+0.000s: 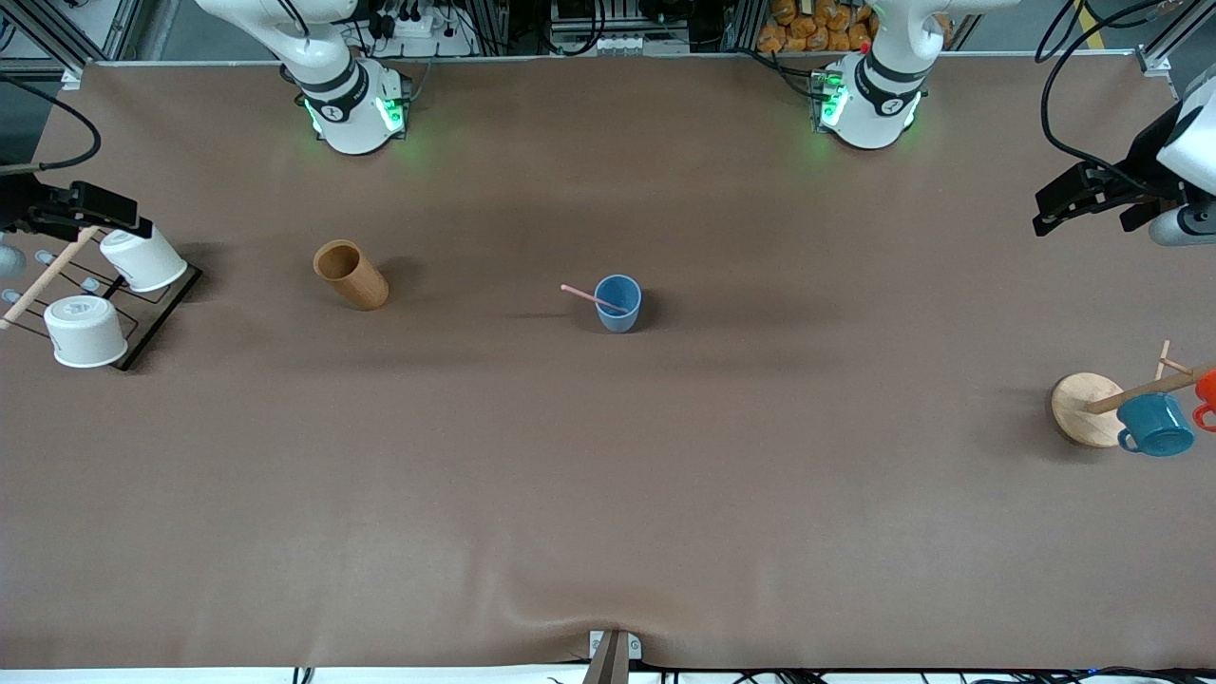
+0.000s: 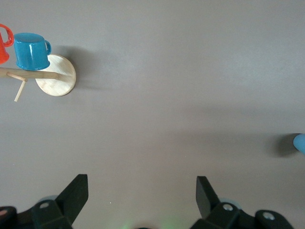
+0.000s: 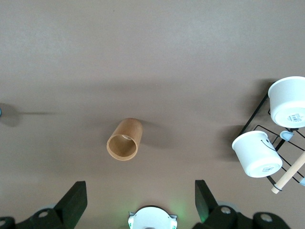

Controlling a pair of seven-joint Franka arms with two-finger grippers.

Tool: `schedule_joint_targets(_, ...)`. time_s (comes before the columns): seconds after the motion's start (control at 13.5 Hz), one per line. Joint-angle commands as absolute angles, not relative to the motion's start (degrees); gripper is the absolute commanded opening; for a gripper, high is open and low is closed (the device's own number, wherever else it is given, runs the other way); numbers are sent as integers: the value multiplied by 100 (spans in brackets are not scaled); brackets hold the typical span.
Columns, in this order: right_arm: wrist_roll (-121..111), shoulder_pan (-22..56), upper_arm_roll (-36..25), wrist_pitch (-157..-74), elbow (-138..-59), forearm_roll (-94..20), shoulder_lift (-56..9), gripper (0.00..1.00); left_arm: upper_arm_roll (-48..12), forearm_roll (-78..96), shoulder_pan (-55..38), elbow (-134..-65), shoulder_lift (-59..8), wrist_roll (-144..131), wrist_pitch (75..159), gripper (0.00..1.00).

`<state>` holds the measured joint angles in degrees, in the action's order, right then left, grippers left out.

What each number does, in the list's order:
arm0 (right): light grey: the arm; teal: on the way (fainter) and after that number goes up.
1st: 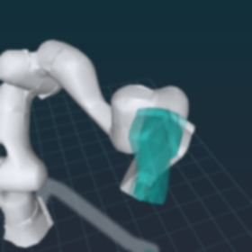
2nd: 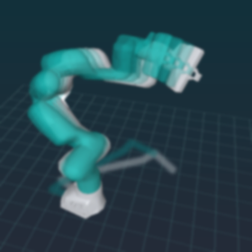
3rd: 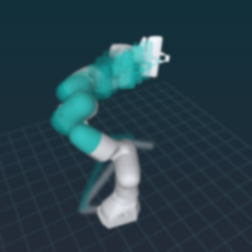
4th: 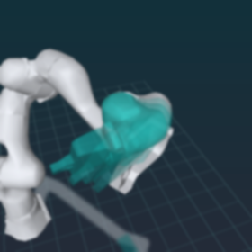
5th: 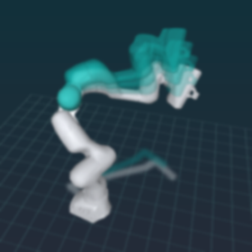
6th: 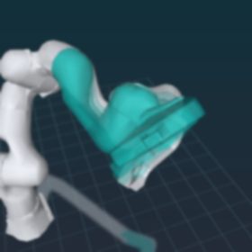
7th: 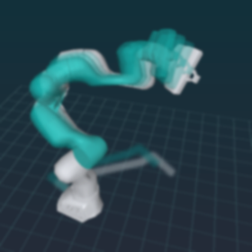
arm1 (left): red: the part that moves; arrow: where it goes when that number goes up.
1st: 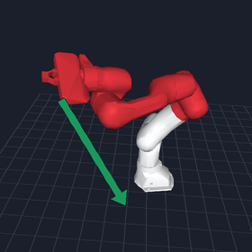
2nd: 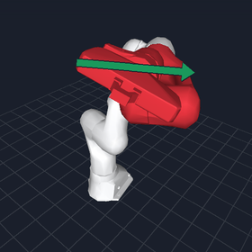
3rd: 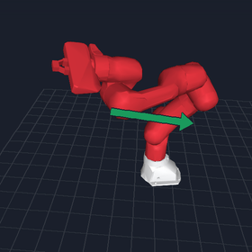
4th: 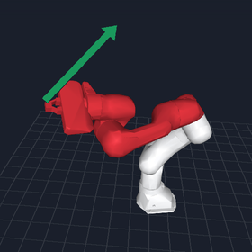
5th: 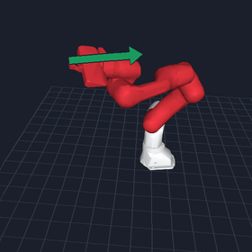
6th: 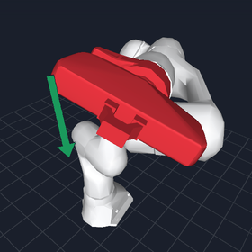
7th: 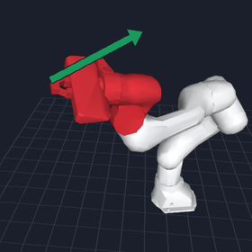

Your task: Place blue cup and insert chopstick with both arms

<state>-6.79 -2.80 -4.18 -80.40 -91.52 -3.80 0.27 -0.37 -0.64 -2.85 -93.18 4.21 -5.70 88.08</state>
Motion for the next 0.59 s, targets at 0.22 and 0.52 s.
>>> schedule_joint_targets(0.22,-642,-431,-264,-8463,-9150,-202,158,100,0,53,-299,-9272,395,-563,8842,100)
schedule_joint_targets(0.52,-606,-431,-246,-8543,-9088,-211,123,100,9,114,-255,-9272,396,-510,8833,100)
